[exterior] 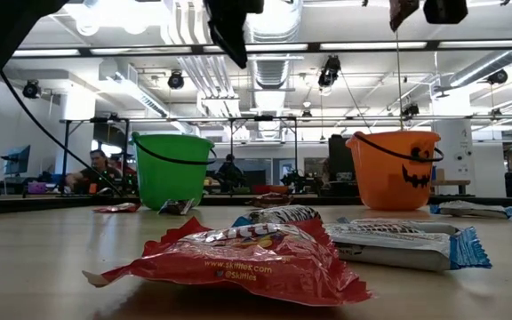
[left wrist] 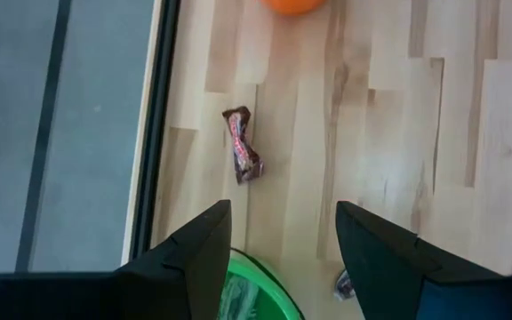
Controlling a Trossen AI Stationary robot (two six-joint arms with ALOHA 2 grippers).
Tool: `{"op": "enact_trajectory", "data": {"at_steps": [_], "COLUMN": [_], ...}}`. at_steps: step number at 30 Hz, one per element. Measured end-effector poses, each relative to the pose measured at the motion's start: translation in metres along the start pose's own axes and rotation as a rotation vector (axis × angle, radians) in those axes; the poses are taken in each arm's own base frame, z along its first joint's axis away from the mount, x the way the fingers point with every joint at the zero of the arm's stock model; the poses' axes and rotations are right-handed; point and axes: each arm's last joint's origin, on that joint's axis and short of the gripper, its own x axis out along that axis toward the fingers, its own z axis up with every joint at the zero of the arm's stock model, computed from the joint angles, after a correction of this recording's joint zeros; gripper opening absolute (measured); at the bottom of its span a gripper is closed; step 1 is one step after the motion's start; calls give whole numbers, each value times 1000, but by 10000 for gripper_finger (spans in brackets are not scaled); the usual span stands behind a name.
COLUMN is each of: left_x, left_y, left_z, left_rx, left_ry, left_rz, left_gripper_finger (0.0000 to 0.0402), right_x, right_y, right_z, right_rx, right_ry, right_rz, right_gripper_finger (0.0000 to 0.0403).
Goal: Sort candy
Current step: Put the brown candy into the black bucket
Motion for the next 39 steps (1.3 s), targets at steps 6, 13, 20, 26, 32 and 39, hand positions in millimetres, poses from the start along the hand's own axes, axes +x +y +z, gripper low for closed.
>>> {"op": "enact_trajectory", "data": {"at_steps": [6, 13, 20, 26, 32, 39], "left_x": [0, 0, 0, 0, 0, 0], "left_y": [-1, -1, -1, 3, 3, 3], "left_z": [-3, -5, -5, -7, -8, -8], "left_rx": [3, 14, 41, 34, 53, 75], "left_ry": [31, 46, 50, 60, 69, 69], "left_rz": [-9, -14, -15, -14, -17, -17], "left_gripper_finger": [185, 185, 185, 185, 185, 185], "right_x": [1, 1, 1, 5, 9, 11], "right_y": [5, 20, 36, 49, 60, 69], "right_z": [-11, -30, -55, -77, -97, -119], "right_rx": [8, 34, 50, 54, 68, 99], "right_ry": [50, 150, 194, 210, 214, 215], "right_rz": [-5, 46, 49, 29, 4, -15], "right_gripper_finger": [51, 51, 51, 51, 51, 51]}}
